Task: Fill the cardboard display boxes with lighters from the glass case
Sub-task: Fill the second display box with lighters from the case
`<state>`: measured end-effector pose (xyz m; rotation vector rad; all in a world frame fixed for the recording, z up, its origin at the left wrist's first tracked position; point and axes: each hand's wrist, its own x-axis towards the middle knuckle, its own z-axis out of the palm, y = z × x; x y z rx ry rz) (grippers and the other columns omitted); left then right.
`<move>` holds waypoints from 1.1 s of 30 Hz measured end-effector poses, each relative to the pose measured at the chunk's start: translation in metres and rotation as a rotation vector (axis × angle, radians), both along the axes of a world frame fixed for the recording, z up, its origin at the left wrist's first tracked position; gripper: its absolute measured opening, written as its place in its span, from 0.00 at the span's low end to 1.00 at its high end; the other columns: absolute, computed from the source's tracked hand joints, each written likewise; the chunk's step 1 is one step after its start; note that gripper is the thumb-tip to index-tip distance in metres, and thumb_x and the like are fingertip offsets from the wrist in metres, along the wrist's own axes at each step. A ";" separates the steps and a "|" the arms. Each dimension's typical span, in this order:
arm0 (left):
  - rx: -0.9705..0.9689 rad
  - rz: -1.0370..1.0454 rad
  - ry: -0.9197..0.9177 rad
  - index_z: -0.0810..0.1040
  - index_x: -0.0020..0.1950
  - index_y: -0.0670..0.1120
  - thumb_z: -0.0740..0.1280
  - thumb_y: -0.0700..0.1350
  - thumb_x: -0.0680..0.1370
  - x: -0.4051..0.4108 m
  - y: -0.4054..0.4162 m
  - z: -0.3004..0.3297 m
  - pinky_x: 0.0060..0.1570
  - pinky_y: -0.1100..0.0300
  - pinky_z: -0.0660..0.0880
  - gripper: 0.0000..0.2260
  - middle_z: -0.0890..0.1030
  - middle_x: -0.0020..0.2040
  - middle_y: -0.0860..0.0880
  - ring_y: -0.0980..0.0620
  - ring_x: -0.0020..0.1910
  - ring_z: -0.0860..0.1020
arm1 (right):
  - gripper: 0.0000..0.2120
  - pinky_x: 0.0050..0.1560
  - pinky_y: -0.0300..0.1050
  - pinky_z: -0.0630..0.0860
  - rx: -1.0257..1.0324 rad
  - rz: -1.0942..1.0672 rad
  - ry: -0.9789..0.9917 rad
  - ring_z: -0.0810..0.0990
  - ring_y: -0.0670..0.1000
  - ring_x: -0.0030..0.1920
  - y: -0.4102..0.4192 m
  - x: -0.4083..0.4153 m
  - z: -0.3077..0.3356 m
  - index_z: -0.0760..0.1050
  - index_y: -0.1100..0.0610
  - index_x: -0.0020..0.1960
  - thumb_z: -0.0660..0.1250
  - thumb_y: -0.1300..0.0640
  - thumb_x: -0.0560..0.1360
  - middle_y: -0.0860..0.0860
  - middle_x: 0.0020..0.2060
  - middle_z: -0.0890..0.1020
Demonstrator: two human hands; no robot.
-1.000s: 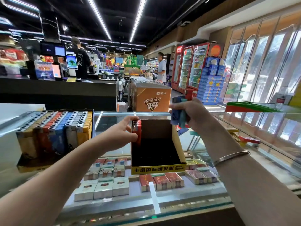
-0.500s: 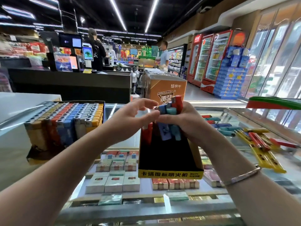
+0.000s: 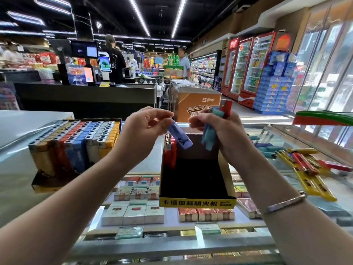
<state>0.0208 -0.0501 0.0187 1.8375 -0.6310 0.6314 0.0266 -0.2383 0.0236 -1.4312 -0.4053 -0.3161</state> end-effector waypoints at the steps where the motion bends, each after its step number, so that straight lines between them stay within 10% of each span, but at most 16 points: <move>1: 0.007 0.033 -0.027 0.79 0.52 0.48 0.67 0.40 0.75 0.001 0.000 0.000 0.40 0.70 0.75 0.07 0.80 0.45 0.51 0.57 0.39 0.78 | 0.13 0.45 0.43 0.78 0.079 -0.035 0.014 0.83 0.53 0.40 -0.003 0.002 0.002 0.79 0.56 0.32 0.65 0.67 0.72 0.55 0.35 0.84; 11: 0.492 0.175 -0.203 0.83 0.50 0.47 0.69 0.41 0.75 0.010 -0.017 0.008 0.38 0.70 0.70 0.06 0.73 0.40 0.63 0.64 0.37 0.74 | 0.07 0.47 0.49 0.77 0.138 -0.194 0.260 0.81 0.54 0.36 -0.008 0.016 -0.005 0.76 0.59 0.35 0.66 0.65 0.72 0.55 0.30 0.82; 17: 0.723 0.224 -0.112 0.84 0.48 0.49 0.69 0.44 0.74 0.013 -0.026 0.020 0.44 0.60 0.74 0.05 0.78 0.39 0.57 0.57 0.38 0.75 | 0.05 0.28 0.39 0.75 0.078 -0.172 0.304 0.77 0.48 0.27 -0.007 0.013 -0.007 0.76 0.60 0.37 0.66 0.65 0.72 0.56 0.31 0.81; 28: 0.729 0.254 -0.017 0.81 0.39 0.56 0.68 0.47 0.74 0.017 -0.029 0.014 0.46 0.57 0.74 0.06 0.79 0.45 0.55 0.55 0.46 0.75 | 0.04 0.28 0.37 0.76 0.027 -0.156 0.325 0.79 0.46 0.30 -0.008 0.013 -0.007 0.77 0.61 0.39 0.66 0.62 0.73 0.54 0.32 0.81; 33: 0.699 0.138 0.098 0.82 0.51 0.55 0.64 0.49 0.77 0.013 -0.019 0.007 0.41 0.58 0.77 0.07 0.82 0.41 0.56 0.56 0.39 0.78 | 0.10 0.37 0.41 0.72 0.078 -0.257 0.200 0.75 0.48 0.33 -0.010 0.015 -0.004 0.76 0.56 0.34 0.68 0.59 0.73 0.50 0.29 0.78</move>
